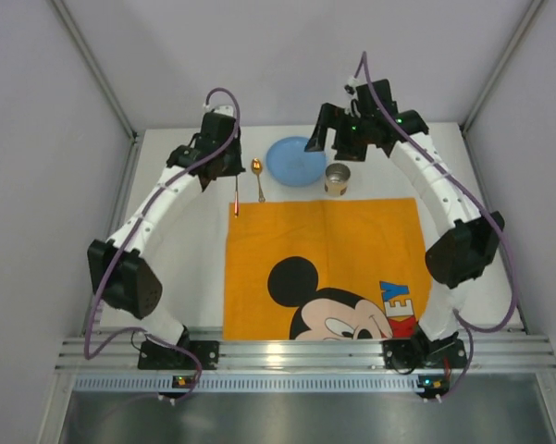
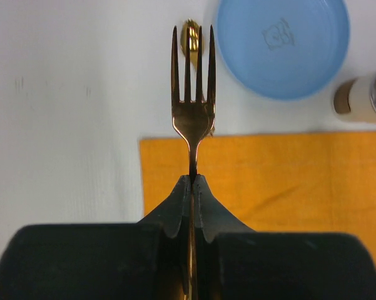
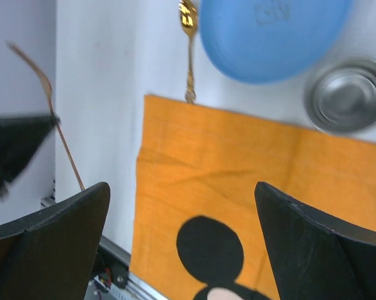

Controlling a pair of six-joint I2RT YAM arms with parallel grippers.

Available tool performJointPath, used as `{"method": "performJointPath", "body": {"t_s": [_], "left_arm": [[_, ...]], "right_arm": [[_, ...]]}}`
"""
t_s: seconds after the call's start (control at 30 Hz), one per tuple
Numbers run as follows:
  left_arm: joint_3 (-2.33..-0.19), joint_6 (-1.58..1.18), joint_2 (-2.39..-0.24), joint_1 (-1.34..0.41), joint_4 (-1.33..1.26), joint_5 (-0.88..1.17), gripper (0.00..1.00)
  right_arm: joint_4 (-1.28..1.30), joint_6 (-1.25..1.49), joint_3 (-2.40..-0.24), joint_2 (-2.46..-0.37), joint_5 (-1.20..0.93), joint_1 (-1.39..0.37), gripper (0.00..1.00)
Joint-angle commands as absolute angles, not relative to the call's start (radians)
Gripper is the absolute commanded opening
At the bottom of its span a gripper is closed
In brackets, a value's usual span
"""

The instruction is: Set the dinner table for one person

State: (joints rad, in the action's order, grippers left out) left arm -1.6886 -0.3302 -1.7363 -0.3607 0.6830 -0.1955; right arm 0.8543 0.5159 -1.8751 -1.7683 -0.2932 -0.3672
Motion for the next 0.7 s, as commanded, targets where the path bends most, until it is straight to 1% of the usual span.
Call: {"method": "performJointPath", "body": {"t_s": [0.0,0.03,0.07,0.1,0.13,0.2,0.3,0.47,0.67], "left_arm": [[-1.467,-0.393,-1.599,-0.406,0.661,-0.212,0.0],[-1.418,-0.419,-1.568,-0.42,0.658,-0.213,0.0],[-1.37,-0.434,-1.51,-0.426,0.658,-0.195,0.0],[-1.289,-0.449,-1.487,-0.433,0.66,-0.181,0.0],[-1.248,-0.487,-1.456,-0.449,0.666,-0.176,0.0],[-1.131,-0.526,-1.381,-0.477,0.66,-0.18,0.0],[-0.995,-0.59,-1.295,-0.498,0.612,-0.157,0.0],[-0.853,-0.655,-1.259,-0.522,0.565,-0.143,0.0],[-0.812,-0.644,-1.287,-0.525,0.497,-0.124,0.0]], "right_arm": [[0.85,0.517,-2.054,-1.964,-0.276,-0.448,1.0],[0.848,0.523,-2.141,-2.006,-0.273,-0.469,1.0],[0.848,0.546,-2.184,-2.047,-0.265,-0.479,1.0],[0.847,0.56,-2.228,-2.131,-0.259,-0.488,1.0],[0.844,0.575,-2.312,-2.172,-0.253,-0.508,1.0],[0.816,0.619,-2.377,-2.274,-0.227,-0.528,0.99],[0.755,0.661,-2.436,-2.357,-0.209,-0.564,0.98],[0.718,0.661,-2.401,-2.349,-0.158,-0.595,0.98],[0.69,0.606,-2.214,-2.194,-0.104,-0.584,1.0]]}}
